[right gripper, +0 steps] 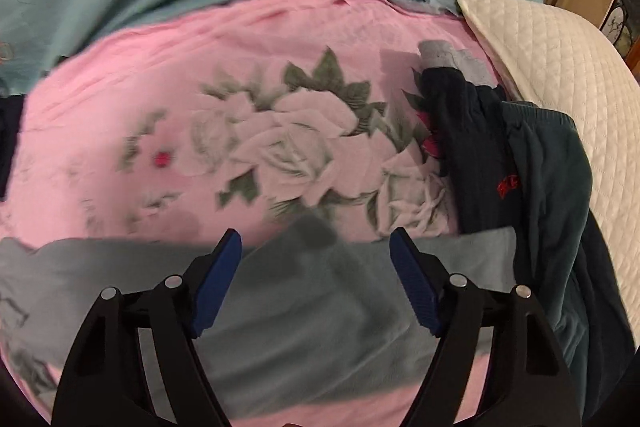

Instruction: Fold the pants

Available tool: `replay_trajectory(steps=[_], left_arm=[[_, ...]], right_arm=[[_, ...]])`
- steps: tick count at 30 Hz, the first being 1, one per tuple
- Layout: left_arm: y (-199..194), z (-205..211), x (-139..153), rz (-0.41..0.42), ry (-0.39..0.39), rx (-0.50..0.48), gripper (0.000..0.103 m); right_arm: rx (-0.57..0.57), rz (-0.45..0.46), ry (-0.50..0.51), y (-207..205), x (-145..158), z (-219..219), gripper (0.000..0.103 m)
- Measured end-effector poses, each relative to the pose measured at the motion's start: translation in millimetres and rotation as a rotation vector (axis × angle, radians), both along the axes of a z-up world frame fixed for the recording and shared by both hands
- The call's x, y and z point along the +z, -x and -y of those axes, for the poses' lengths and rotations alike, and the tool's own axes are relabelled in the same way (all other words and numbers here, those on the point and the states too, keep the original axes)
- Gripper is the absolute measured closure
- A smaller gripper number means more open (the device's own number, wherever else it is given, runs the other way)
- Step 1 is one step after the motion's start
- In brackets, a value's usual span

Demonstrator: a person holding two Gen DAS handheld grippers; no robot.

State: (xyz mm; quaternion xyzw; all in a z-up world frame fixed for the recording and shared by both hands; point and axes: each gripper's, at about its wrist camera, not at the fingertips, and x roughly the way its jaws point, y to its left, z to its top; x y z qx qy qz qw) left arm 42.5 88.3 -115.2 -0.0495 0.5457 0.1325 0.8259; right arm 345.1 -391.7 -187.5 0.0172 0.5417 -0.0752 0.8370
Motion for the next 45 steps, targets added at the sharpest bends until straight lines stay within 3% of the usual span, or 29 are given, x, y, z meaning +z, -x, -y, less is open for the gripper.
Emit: replay_trajectory(steps=[2, 3, 4, 5, 6, 8, 11, 16, 21, 24, 29, 34, 37, 38, 41, 43, 45], left_arm=[[0, -1, -2, -0.006, 0.004, 0.013, 0.002], [-1, -1, -3, -0.012, 0.003, 0.015, 0.002], [-1, -1, -4, -0.017, 0.001, 0.016, 0.002], [-2, 0, -5, -0.02, 0.0, 0.014, 0.002], [-4, 1, -5, -0.021, 0.001, 0.012, 0.002], [-7, 5, -2, -0.017, -0.003, 0.001, 0.002], [-13, 11, 3, -0.003, -0.012, -0.024, 0.002], [-22, 23, 10, 0.023, -0.021, -0.07, 0.002], [-28, 28, 14, 0.041, -0.029, -0.094, 0.002], [-32, 32, 17, 0.06, -0.037, -0.114, 0.002], [-35, 43, 18, 0.07, -0.046, -0.15, 0.002], [-37, 49, 7, 0.049, -0.087, -0.186, 0.002], [-37, 48, -2, 0.024, -0.138, -0.196, 0.002], [-36, 44, -4, 0.02, -0.152, -0.19, 0.002], [-35, 32, -8, 0.005, -0.168, -0.153, 0.002], [-34, 25, -14, -0.004, -0.183, -0.12, 0.002], [-33, 21, -19, -0.032, -0.189, -0.086, 0.002]], right_arm=[[0.001, -0.024, -0.007, -7, -9, 4, 0.033], [0.019, -0.048, -0.031, -9, -16, 6, 0.054], [0.029, -0.074, -0.032, -10, -20, 7, 0.068], [0.034, -0.07, -0.049, -9, -22, 9, 0.074], [0.044, -0.065, -0.061, -9, -21, 10, 0.089], [0.055, -0.064, -0.074, -9, -19, 11, 0.097], [0.048, -0.02, -0.126, -1, -5, 16, 0.097], [0.069, 0.109, -0.272, 38, 52, 30, 0.097], [0.141, 0.276, -0.406, 125, 128, 61, 0.097], [0.168, 0.321, -0.41, 185, 148, 80, 0.097], [0.197, 0.253, -0.378, 284, 127, 108, 0.097], [0.177, 0.0, -0.333, 345, 44, 119, 0.094], [0.063, -0.099, -0.285, 368, 15, 135, 0.09], [0.017, -0.094, -0.292, 373, 16, 142, 0.09], [-0.047, 0.008, -0.341, 375, 44, 147, 0.074], [0.041, 0.065, -0.35, 357, 64, 122, 0.061], [0.16, 0.058, -0.329, 334, 68, 92, 0.061]])
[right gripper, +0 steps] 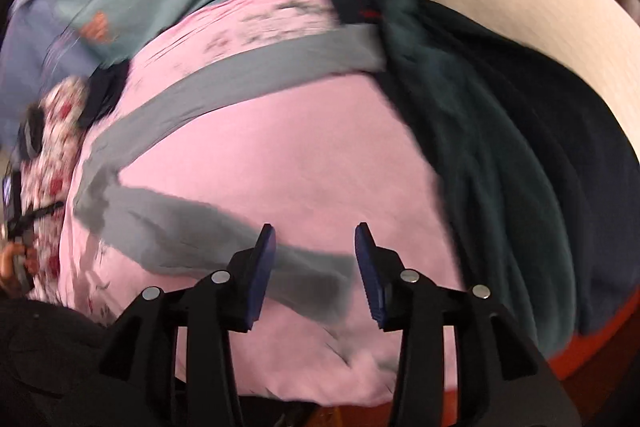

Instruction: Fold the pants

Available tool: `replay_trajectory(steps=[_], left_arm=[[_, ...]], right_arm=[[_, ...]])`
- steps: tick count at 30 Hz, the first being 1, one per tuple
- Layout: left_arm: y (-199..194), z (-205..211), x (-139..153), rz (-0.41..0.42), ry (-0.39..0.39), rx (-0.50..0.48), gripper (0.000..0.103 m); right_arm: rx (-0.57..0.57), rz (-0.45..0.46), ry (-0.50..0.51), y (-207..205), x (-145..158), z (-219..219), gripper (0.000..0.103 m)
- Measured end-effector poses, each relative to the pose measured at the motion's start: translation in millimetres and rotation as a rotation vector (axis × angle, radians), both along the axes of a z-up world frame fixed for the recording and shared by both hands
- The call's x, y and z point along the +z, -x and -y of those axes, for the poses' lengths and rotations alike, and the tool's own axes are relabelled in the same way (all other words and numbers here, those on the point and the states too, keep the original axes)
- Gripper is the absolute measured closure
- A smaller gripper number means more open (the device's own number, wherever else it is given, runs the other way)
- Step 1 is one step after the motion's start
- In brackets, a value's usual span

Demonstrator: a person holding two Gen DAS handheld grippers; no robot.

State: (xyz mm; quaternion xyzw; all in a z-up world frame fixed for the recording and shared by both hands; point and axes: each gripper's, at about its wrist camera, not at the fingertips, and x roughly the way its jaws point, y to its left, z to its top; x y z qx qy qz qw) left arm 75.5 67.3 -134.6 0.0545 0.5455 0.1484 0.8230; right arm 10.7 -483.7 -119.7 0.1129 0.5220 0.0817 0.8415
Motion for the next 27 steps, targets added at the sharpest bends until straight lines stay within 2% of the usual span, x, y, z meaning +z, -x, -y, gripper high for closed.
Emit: replay_trajectory(steps=[3, 4, 7, 10, 11, 12, 13, 15, 17, 19, 21, 22, 24, 26, 27], left_arm=[[8, 4, -1, -0.004, 0.042, 0.024, 0.002], [10, 8, 0, -0.003, 0.036, 0.022, 0.002], [19, 22, 3, 0.004, 0.02, 0.011, 0.002], [26, 33, 2, -0.004, 0.015, 0.01, 0.002], [27, 35, 2, -0.006, 0.015, 0.013, 0.002], [29, 37, 2, -0.007, 0.019, 0.017, 0.002], [30, 39, 2, -0.009, 0.024, 0.022, 0.002], [31, 44, 2, -0.011, 0.027, 0.023, 0.002], [30, 50, 4, -0.008, 0.017, 0.016, 0.002], [30, 53, 8, 0.004, 0.001, 0.013, 0.002], [30, 55, 10, 0.008, -0.003, 0.01, 0.002], [30, 55, 9, 0.003, -0.006, 0.006, 0.002], [30, 55, 8, -0.005, -0.018, 0.0, 0.002], [33, 52, 7, -0.009, -0.039, -0.007, 0.002], [36, 48, 8, -0.007, -0.049, -0.006, 0.002]], right_arm=[[0.21, -0.042, 0.121, -38, -19, -39, 0.061], [0.263, -0.089, 0.176, -47, -31, -44, 0.062], [0.359, -0.268, 0.196, -60, -62, -38, 0.064], [0.441, -0.38, 0.215, -50, -78, -33, 0.065], [0.459, -0.383, 0.223, -43, -78, -34, 0.065], [0.469, -0.377, 0.226, -40, -76, -34, 0.075], [0.484, -0.385, 0.222, -38, -73, -34, 0.095], [0.499, -0.364, 0.233, -34, -62, -30, 0.098], [0.47, -0.28, 0.265, -35, -42, -24, 0.098], [0.364, -0.174, 0.259, -44, -15, -8, 0.098], [0.277, -0.079, 0.292, -52, 0, 1, 0.098], [0.251, -0.062, 0.309, -55, -1, 1, 0.098], [0.213, -0.1, 0.31, -55, -22, 3, 0.097], [0.17, -0.181, 0.424, -64, -48, -8, 0.094], [0.149, -0.191, 0.469, -66, -52, -13, 0.091]])
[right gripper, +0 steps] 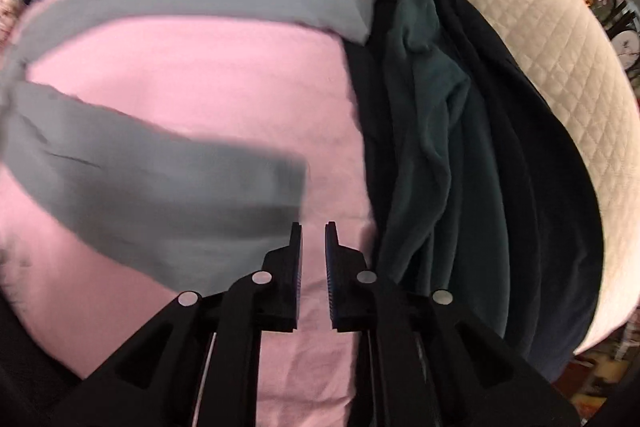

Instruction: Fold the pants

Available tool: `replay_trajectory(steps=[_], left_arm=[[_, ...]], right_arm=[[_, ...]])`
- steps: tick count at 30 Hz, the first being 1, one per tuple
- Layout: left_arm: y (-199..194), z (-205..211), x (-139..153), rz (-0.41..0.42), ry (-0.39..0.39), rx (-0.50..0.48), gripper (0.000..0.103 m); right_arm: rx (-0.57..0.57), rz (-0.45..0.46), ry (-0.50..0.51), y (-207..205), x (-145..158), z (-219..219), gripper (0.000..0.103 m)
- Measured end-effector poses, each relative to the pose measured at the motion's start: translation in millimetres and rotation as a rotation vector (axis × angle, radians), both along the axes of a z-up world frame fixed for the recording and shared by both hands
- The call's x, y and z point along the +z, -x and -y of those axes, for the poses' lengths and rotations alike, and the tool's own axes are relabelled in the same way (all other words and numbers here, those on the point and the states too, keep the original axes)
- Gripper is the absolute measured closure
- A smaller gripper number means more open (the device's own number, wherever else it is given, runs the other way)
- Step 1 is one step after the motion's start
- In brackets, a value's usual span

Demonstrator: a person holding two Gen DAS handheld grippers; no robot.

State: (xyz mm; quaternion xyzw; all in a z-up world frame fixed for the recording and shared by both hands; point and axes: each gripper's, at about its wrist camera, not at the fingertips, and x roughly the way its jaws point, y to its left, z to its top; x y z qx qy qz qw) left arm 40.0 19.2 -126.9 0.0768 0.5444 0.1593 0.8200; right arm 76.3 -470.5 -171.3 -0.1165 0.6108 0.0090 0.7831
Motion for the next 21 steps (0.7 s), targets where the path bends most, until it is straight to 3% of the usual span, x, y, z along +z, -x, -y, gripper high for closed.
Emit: replay_trajectory(steps=[2, 5, 8, 11, 15, 19, 21], left_arm=[[6, -14, 1, 0.014, -0.01, 0.014, 0.002], [7, -43, -5, 0.006, 0.005, 0.063, 0.002], [0, -72, -14, 0.005, 0.038, 0.106, 0.002], [-15, -95, -16, 0.03, 0.056, 0.089, 0.002], [-52, -125, -13, 0.075, 0.104, 0.004, 0.002], [-116, -164, -18, 0.087, 0.282, -0.176, 0.002], [-151, -179, -23, 0.07, 0.335, -0.256, 0.005]], right_arm=[[-0.039, 0.041, 0.022, -6, 15, -5, 0.088], [0.022, 0.183, -0.06, -10, 49, -59, 0.074], [0.183, 0.23, -0.193, -9, 61, -143, 0.073], [0.312, 0.198, -0.295, -17, 51, -239, 0.068], [0.391, 0.154, -0.38, -47, 39, -322, 0.06], [0.437, 0.109, -0.38, -116, 35, -359, 0.06], [0.448, 0.096, -0.375, -137, 39, -368, 0.06]])
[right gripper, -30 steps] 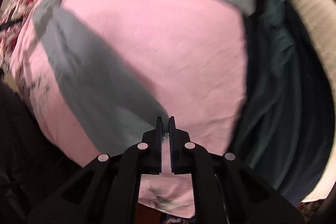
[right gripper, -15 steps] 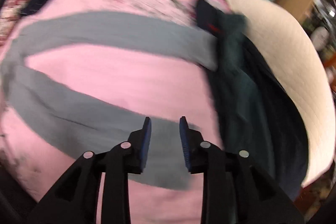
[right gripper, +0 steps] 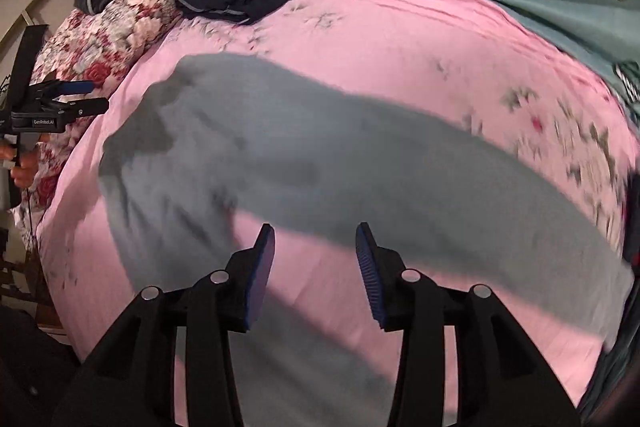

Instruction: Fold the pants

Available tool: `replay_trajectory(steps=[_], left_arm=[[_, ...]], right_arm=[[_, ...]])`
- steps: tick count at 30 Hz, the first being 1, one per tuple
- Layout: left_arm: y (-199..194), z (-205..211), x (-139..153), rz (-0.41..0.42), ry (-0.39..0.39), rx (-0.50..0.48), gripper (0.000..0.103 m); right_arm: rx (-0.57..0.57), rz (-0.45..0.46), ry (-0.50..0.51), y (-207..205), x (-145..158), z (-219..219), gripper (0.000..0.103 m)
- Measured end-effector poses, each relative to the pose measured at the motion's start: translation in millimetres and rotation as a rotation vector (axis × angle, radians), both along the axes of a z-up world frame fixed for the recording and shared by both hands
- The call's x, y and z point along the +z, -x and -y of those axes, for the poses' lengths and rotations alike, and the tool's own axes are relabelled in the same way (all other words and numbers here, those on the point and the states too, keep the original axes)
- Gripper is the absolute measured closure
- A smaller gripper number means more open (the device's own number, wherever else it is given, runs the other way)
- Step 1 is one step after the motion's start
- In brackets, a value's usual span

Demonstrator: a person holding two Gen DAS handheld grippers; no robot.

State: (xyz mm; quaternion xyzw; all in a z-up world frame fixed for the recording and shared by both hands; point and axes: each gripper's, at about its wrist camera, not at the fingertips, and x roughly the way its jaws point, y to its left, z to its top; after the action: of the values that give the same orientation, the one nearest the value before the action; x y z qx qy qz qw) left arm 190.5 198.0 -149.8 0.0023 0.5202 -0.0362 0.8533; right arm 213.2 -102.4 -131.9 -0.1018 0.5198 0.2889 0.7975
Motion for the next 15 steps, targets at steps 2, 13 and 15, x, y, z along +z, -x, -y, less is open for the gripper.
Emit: replay_trajectory(steps=[2, 13, 15], left_arm=[[-38, -9, -10, -0.023, 0.002, -0.085, 0.012], [-132, -8, -66, -0.113, -0.032, -0.298, 0.05], [-130, -4, -65, -0.088, -0.024, -0.337, 0.067]], right_arm=[[0.023, -0.022, 0.002, -36, 4, -3, 0.059], [0.128, -0.087, 0.183, -122, -31, -14, 0.057], [0.183, -0.095, 0.104, -121, -28, -37, 0.057]])
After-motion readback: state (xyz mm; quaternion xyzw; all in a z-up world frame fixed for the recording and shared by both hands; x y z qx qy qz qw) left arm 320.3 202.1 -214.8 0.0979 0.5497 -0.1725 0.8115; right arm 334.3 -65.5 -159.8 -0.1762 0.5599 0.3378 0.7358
